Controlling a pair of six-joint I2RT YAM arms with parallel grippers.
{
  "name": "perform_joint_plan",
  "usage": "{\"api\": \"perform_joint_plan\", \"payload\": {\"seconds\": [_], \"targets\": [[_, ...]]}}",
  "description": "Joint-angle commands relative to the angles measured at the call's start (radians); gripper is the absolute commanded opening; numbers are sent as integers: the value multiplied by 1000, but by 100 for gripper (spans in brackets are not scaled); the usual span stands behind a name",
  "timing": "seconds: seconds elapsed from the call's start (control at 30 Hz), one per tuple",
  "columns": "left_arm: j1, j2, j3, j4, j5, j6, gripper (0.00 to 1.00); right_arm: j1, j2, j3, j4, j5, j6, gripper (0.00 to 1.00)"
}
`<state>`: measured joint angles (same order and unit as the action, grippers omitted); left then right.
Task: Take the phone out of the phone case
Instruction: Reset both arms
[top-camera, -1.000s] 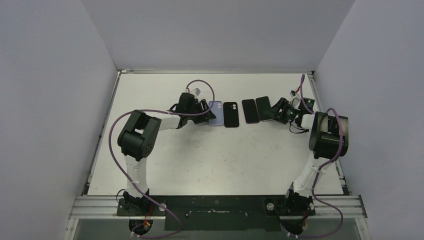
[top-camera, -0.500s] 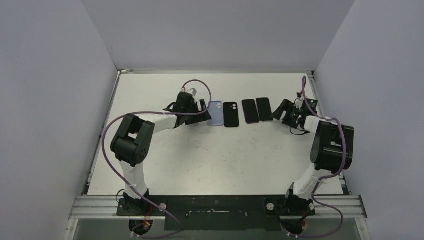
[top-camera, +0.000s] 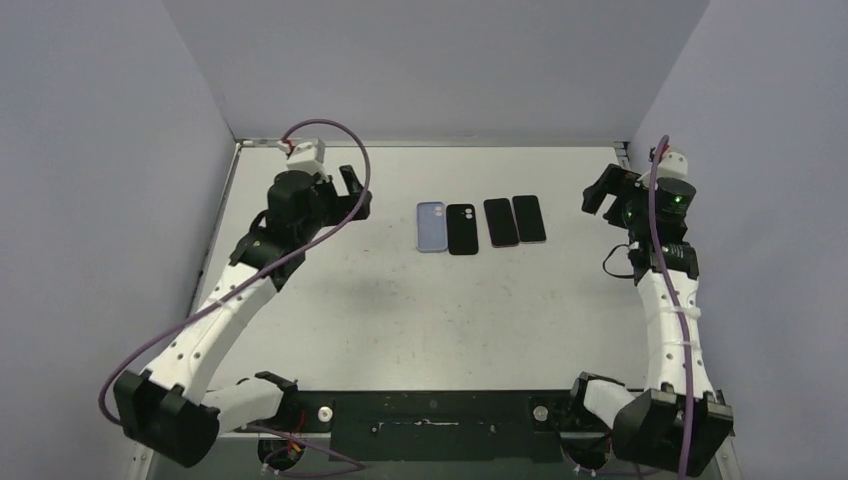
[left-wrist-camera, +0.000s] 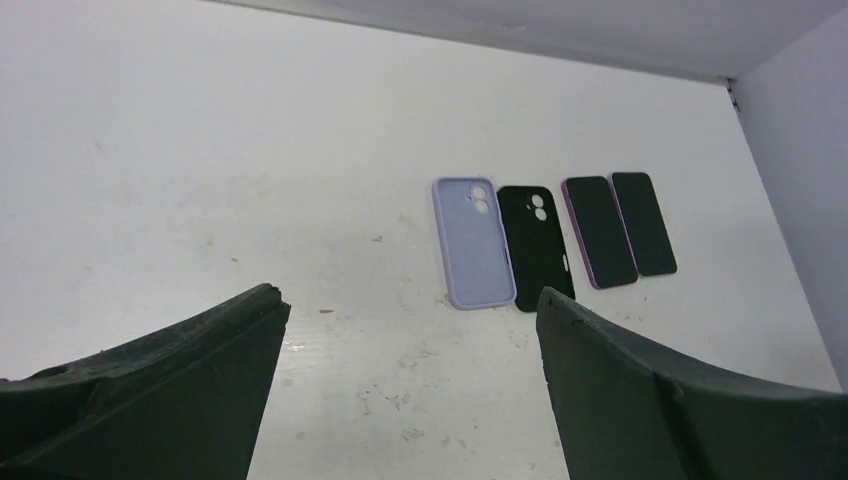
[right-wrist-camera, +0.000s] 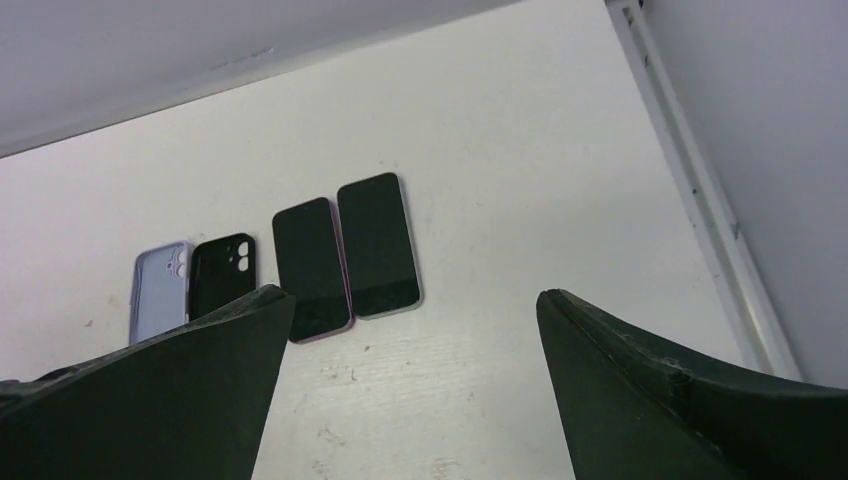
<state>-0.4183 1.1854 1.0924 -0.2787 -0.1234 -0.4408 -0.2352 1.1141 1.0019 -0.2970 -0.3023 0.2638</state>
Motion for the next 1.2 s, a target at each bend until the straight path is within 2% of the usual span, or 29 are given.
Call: {"api": "perform_joint_plan", "payload": {"seconds": [0.0, 0.13, 0.27, 0.43, 0.67, 0.9, 1.17], "targets": [[11, -174, 26, -138, -170, 90, 94, 107, -109, 83, -138, 209, -126, 99], [12, -350, 23, -182, -294, 133, 96, 188, -232, 102, -177, 380, -176, 100], [6, -479, -23, -205, -400, 157, 97, 203, -380, 24, -128, 436, -160, 100], [3, -676, -199, -158, -500, 187, 97, 203, -567, -126, -98, 475, -156, 100], [3, -909, -444, -90, -565, 213, 97, 203, -688, -262, -117, 572, -149, 100], [3, -979, -589, -10, -585, 194, 97, 202, -698, -305, -116, 599, -169, 100], [4, -917, -592, 1, -563, 205, 97, 203, -692, -309, -115, 565, -185, 100]]}}
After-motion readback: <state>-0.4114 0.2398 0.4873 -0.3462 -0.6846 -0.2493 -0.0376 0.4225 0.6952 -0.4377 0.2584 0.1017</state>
